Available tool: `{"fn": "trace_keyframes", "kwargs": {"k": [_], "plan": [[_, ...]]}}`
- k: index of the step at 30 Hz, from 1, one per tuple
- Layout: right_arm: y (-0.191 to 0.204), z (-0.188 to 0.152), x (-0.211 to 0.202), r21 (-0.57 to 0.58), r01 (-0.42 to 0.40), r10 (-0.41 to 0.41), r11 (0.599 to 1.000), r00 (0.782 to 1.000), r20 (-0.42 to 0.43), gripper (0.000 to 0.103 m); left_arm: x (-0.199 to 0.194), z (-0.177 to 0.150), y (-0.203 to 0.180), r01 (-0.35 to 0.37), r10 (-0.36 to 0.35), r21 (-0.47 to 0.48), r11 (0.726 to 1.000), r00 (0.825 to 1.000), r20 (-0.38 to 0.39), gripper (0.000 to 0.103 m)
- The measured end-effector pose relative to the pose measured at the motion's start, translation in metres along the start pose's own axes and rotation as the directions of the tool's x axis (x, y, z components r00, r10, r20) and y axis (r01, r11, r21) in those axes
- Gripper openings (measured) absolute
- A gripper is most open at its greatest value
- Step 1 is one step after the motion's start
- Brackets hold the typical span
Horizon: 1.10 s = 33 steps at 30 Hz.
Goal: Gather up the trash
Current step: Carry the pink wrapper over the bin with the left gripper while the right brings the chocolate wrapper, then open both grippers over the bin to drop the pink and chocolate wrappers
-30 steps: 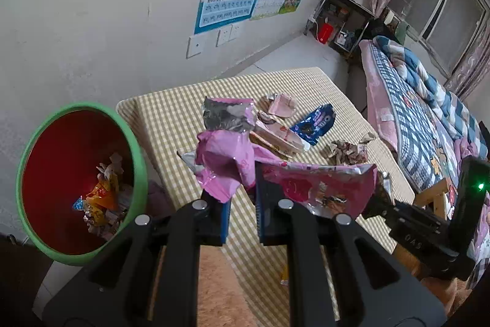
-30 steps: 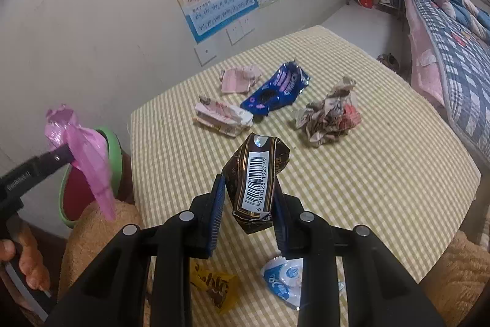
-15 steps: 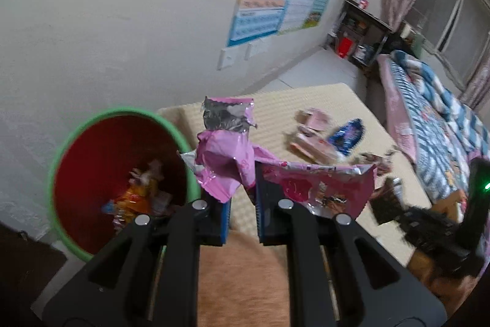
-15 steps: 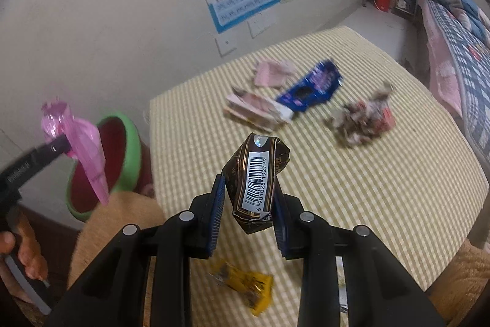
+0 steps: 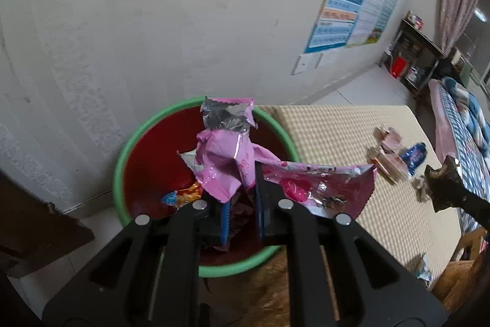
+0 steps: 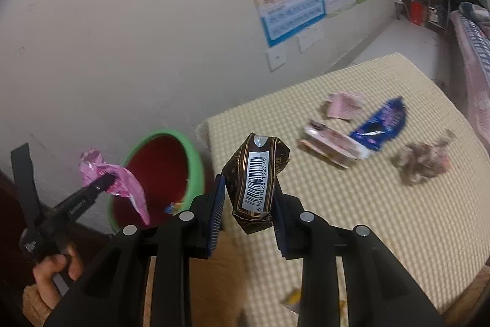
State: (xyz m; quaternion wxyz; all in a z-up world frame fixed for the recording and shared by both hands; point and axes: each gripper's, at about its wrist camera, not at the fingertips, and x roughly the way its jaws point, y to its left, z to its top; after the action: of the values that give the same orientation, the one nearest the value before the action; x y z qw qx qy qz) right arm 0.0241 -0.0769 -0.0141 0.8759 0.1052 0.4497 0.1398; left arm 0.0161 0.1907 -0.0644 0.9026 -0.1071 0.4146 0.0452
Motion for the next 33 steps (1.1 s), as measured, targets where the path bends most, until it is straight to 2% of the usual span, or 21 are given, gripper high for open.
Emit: {"fn": "trace_keyframes", "kwargs": {"k": [5,10,22,33], "plan": [[0.029,0.008,0.005,-0.036,-0.039,0.040,0.999,0.999,0.009,0.029,0.003,0.004,0.010,-0.021,0.021,-0.001,1.000,1.000,0.005,0.013],[0.046,0.009,0.019,-0.061,-0.078,0.077,0.995,0.997,-0.029,0.029,0.010,0.006,0.015,-0.060,0.060,0.020,0.998,0.998,0.009,0.013],[0.083,0.001,0.051,-0.131,-0.133,0.118,0.982,0.986,-0.113,0.029,0.043,0.001,0.035,-0.079,0.079,-0.008,0.997,0.995,-0.053,0.013],[0.098,0.000,0.073,-0.150,-0.164,0.142,0.975,0.979,-0.148,0.029,0.069,-0.006,0.045,-0.092,0.090,-0.013,0.996,0.989,-0.118,0.013]]}}
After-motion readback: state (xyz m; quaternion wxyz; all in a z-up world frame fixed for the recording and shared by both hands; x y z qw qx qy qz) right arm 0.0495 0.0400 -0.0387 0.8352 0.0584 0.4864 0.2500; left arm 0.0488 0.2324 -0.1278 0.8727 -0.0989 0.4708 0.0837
